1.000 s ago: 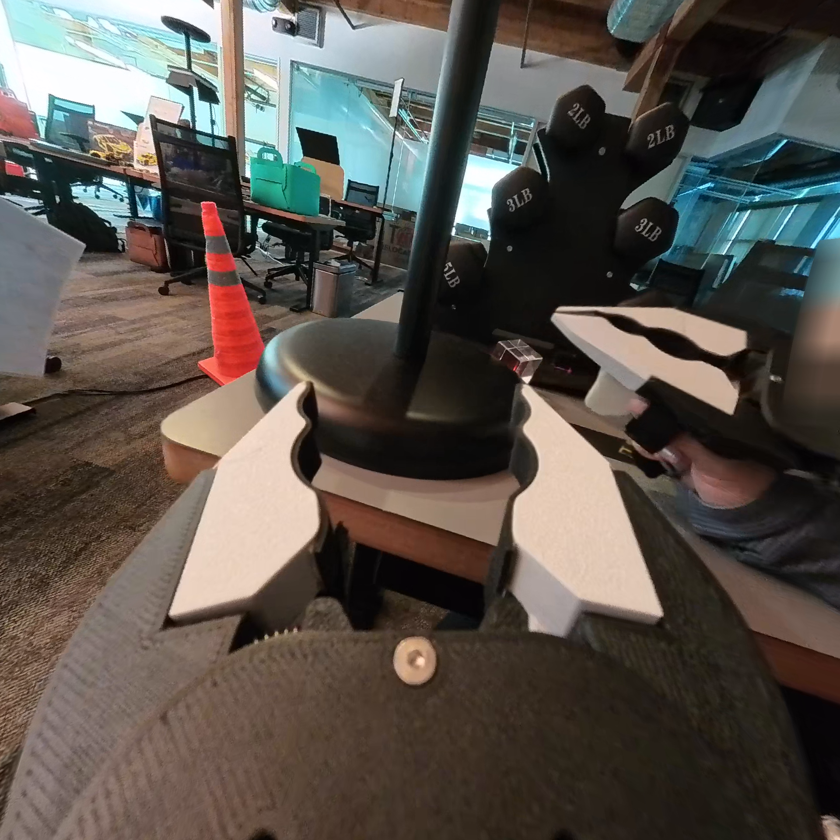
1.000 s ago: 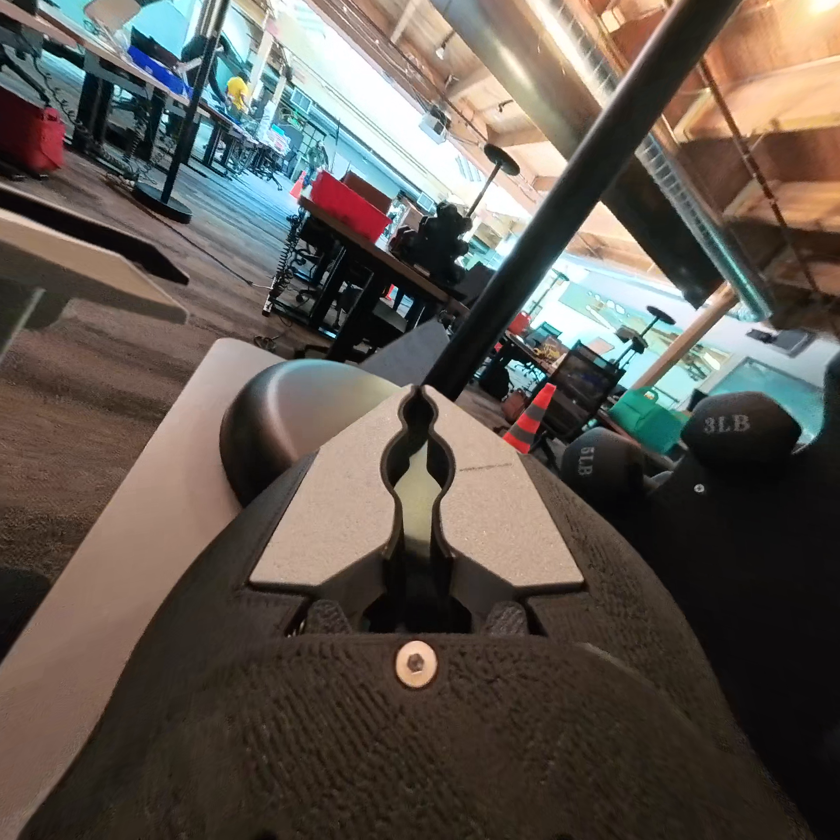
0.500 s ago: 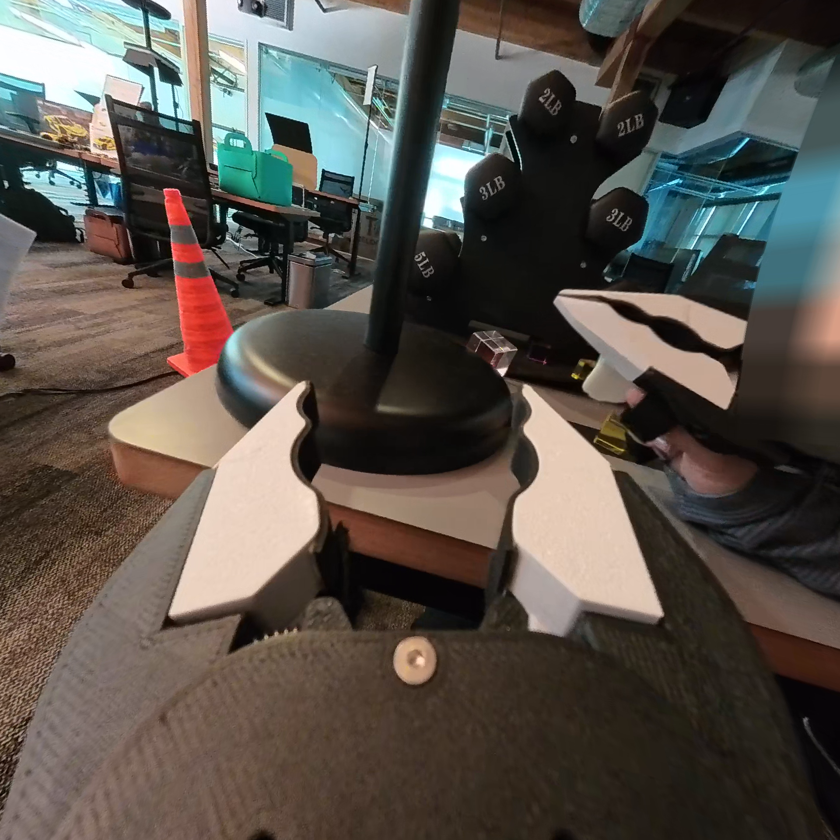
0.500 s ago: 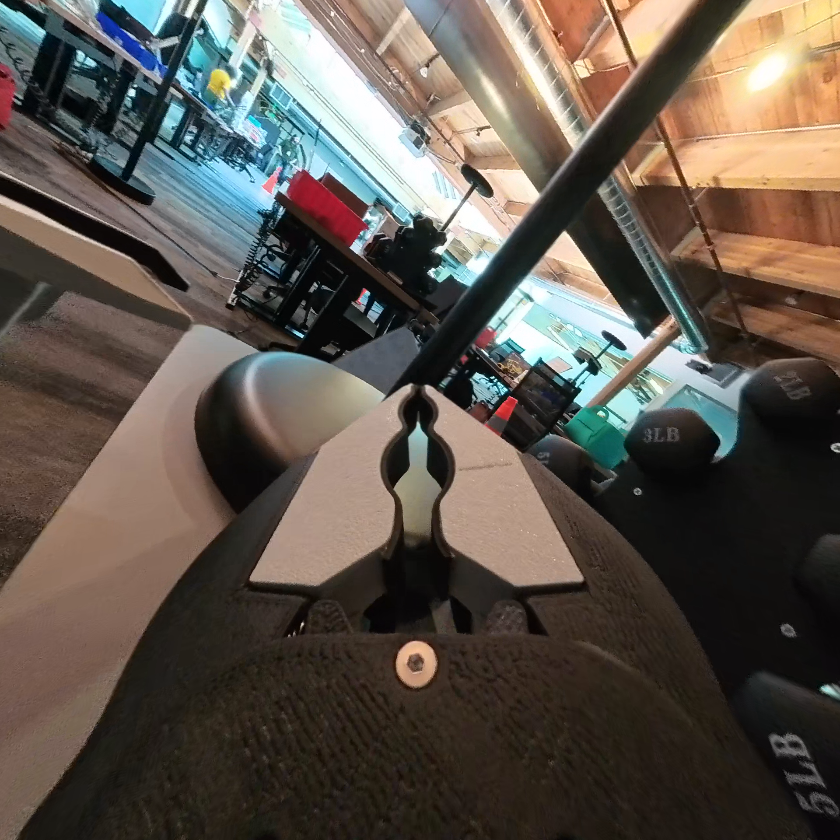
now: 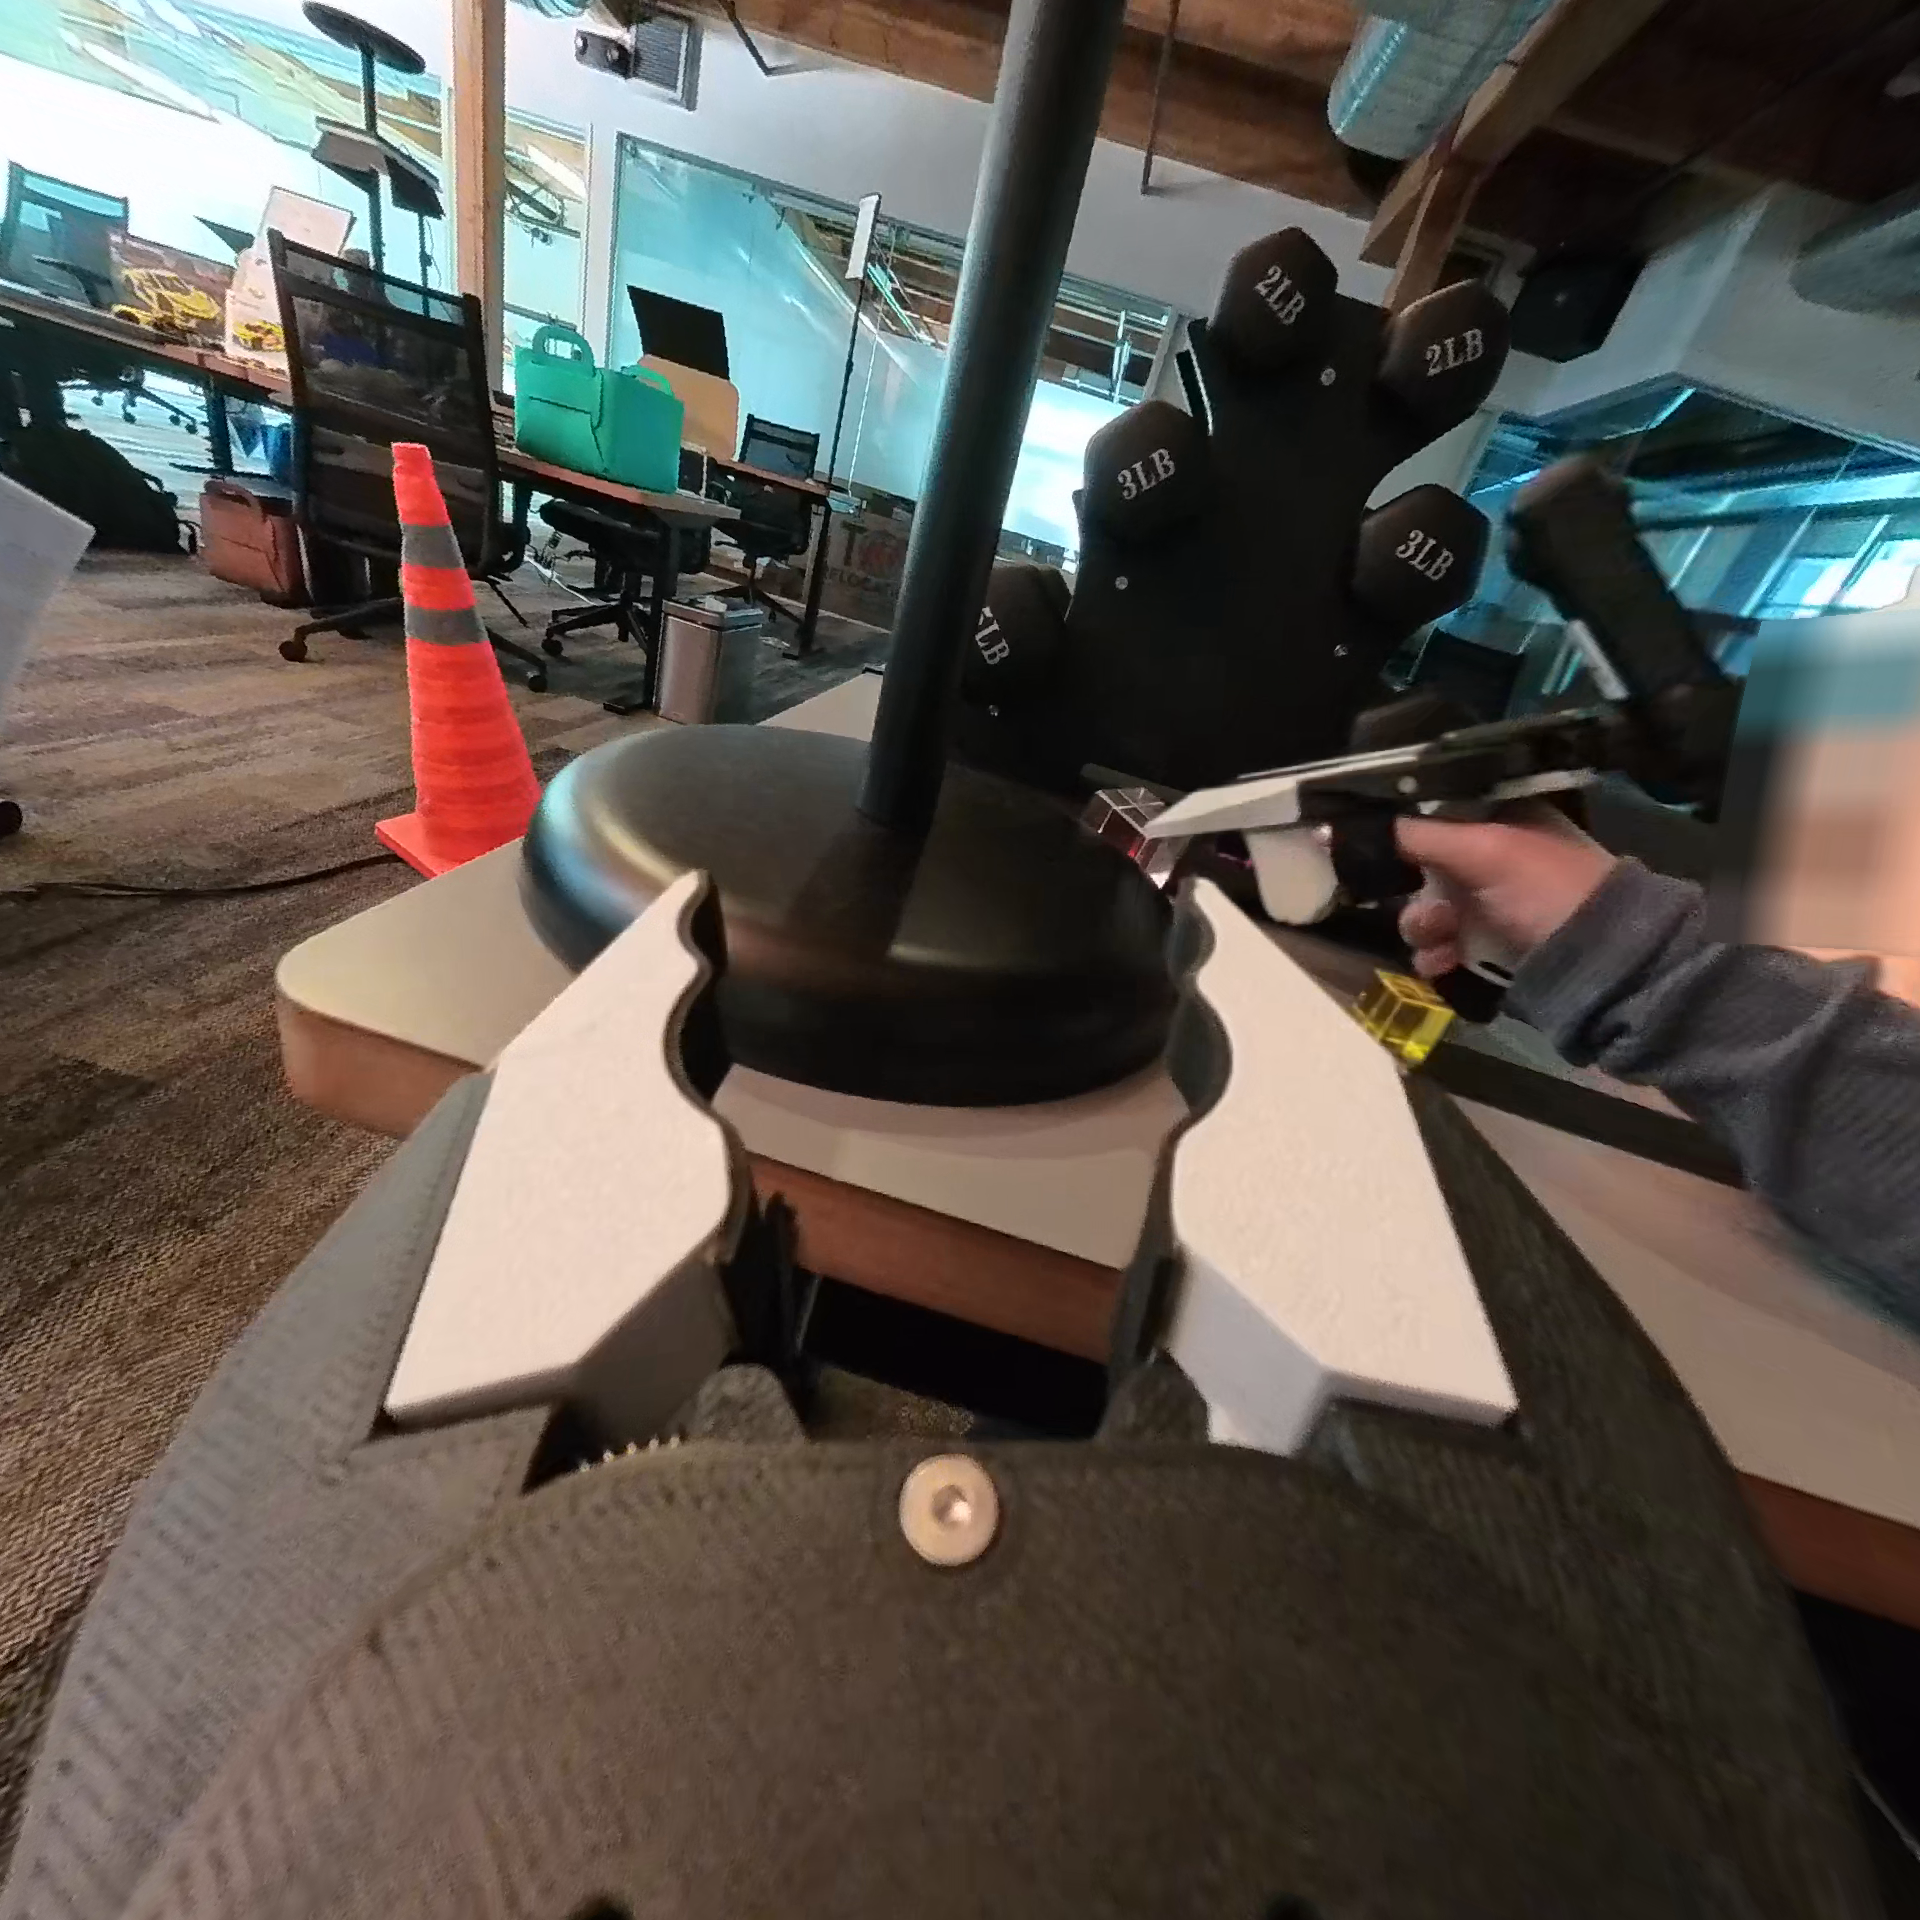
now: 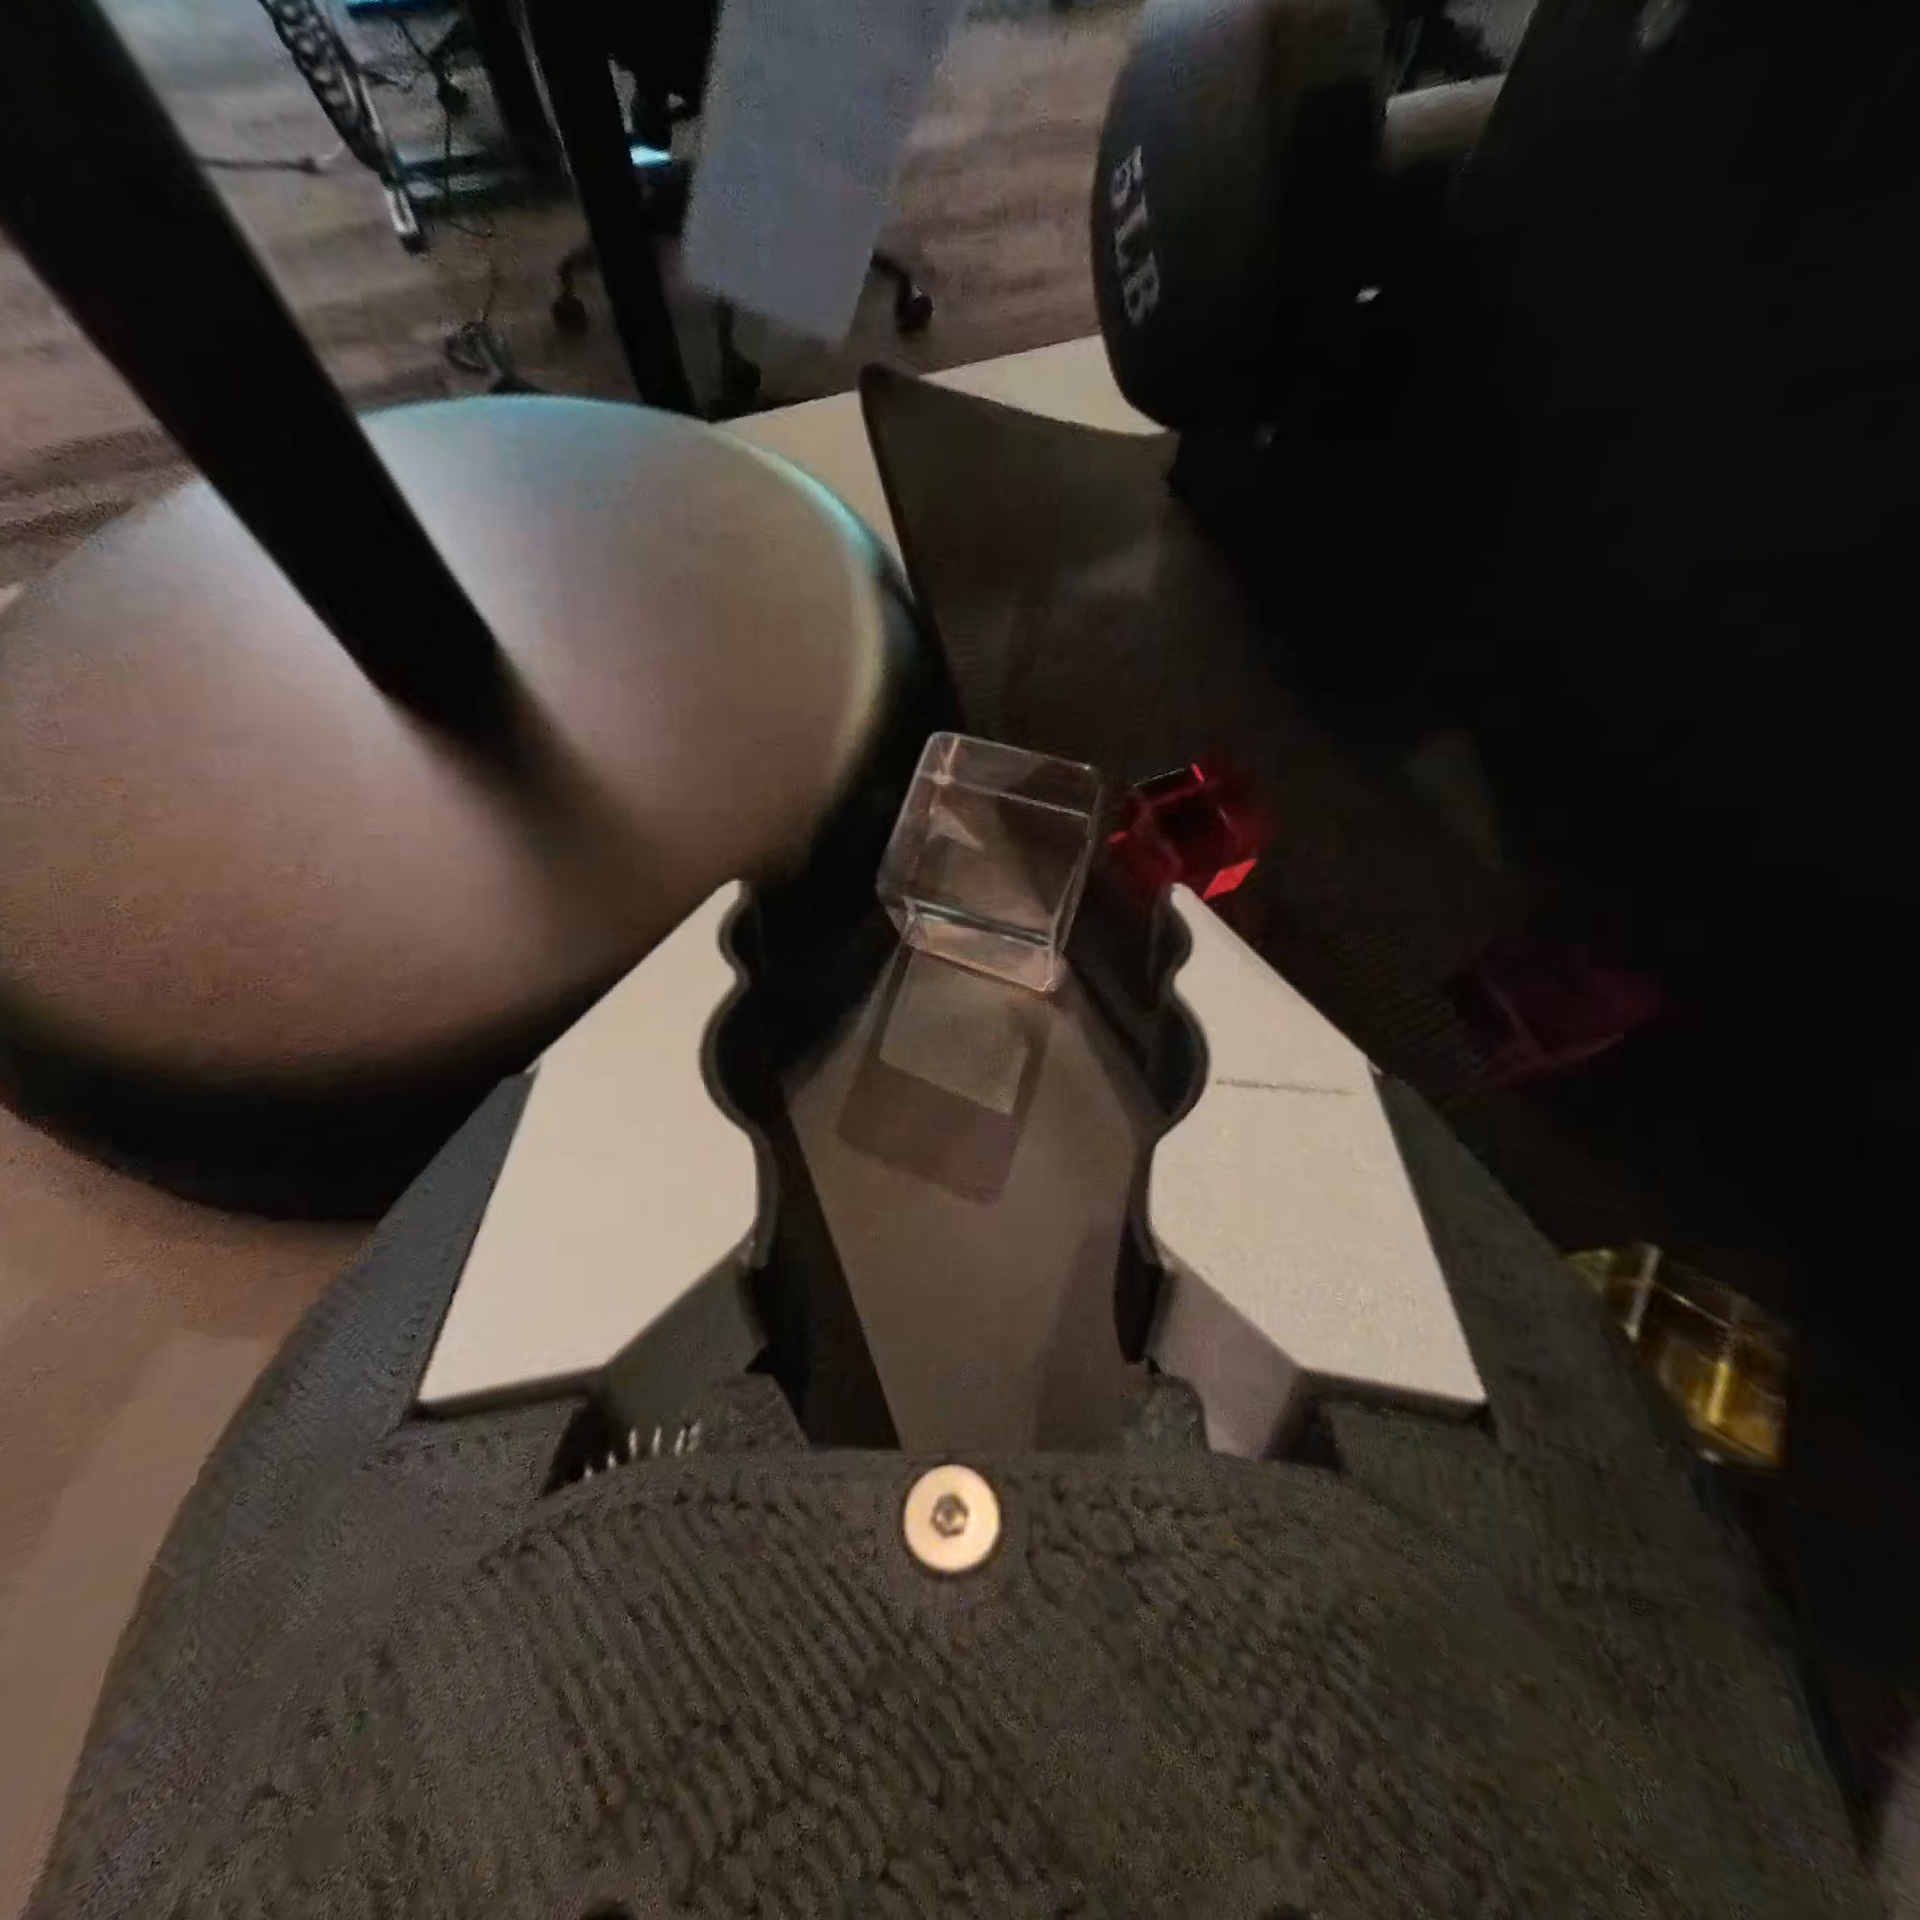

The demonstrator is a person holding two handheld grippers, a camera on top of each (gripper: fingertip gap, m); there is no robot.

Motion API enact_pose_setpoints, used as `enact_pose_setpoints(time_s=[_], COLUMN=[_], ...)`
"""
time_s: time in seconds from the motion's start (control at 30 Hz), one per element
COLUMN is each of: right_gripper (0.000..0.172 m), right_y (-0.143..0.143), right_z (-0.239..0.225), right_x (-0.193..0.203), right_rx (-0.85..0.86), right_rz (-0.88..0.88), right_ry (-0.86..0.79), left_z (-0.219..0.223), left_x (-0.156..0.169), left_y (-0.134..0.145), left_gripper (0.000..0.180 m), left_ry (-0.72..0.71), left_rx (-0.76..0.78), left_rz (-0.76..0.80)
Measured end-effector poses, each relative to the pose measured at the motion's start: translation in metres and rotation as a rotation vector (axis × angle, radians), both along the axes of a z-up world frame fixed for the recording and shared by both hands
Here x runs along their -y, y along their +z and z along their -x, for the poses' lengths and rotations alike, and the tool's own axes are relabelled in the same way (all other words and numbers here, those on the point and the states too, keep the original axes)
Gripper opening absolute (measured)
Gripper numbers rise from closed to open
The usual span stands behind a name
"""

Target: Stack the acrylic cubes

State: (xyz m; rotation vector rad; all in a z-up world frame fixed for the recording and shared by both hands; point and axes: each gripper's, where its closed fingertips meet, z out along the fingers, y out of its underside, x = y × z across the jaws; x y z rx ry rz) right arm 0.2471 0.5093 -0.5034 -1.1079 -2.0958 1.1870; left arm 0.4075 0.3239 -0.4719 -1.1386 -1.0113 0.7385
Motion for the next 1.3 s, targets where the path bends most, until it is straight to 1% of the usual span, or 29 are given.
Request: enact_pose_setpoints(time_s=[0.1, 0.2, 0.27, 0.3, 0.4, 0.47, 0.53, 0.6, 0.67, 0.8, 0.9, 0.97, 1.03, 1.1, 1.3], right_gripper=[0.073, 0.061, 0.046, 0.042, 0.042, 0.041, 0.041, 0.041, 0.041, 0.041, 0.041, 0.041, 0.041, 0.041, 0.041], right_y=[-0.009, -0.012, -0.016, -0.016, -0.015, -0.004, 0.015, 0.034, 0.048, 0.059, 0.053, 0.036, 0.016, 0.014, 0.014], right_z=[0.009, 0.016, 0.016, 0.015, 0.017, 0.017, 0.013, -0.002, -0.024, -0.052, -0.066, -0.071, -0.073, -0.073, -0.074], right_x=[0.001, 0.0, 0.003, 0.004, 0.002, 0.0, 0.005, 0.023, 0.046, 0.086, 0.109, 0.118, 0.122, 0.125, 0.124], right_rx=[0.06, 0.114, 0.165, 0.183, 0.193, 0.152, 0.112, 0.086, 0.098, 0.039, 0.007, 0.005, 0.038, 0.056, 0.052], right_rz=[-0.044, -0.092, -0.113, -0.113, -0.137, -0.14, -0.097, -0.046, 0.009, 0.034, 0.073, 0.038, 0.009, 0.064, 0.06], right_ry=[-0.036, -0.059, -0.036, -0.024, -0.001, 0.0, 0.037, 0.152, 0.269, 0.407, 0.481, 0.503, 0.51, 0.51, 0.507], left_z=[-0.001, -0.003, -0.004, -0.004, -0.004, -0.005, -0.005, -0.005, -0.005, -0.005, -0.006, -0.006, -0.005, -0.005, -0.004], left_x=[-0.002, 0.003, 0.006, 0.008, 0.012, 0.015, 0.018, 0.023, 0.026, 0.027, 0.029, 0.029, 0.03, 0.03, 0.029], left_y=[0.0, 0.001, 0.001, 0.001, 0.0, 0.0, 0.0, -0.001, 0.0, 0.003, 0.002, 0.002, 0.001, 0.001, 0.001], left_gripper=[0.085, 0.085, 0.085, 0.085, 0.085, 0.085, 0.086, 0.088, 0.093, 0.095, 0.095, 0.094, 0.094, 0.094, 0.093], left_ry=[0.0, 0.009, 0.01, 0.01, 0.012, 0.016, 0.031, 0.057, 0.085, 0.097, 0.098, 0.094, 0.092, 0.09, 0.089], left_rx=[-0.005, -0.009, -0.009, -0.007, 0.004, 0.011, 0.016, 0.019, 0.015, 0.01, 0.013, 0.017, 0.021, 0.023, 0.024], left_rz=[0.016, 0.013, -0.002, -0.006, -0.009, -0.007, 0.007, 0.028, 0.047, 0.063, 0.058, 0.053, 0.051, 0.052, 0.052])
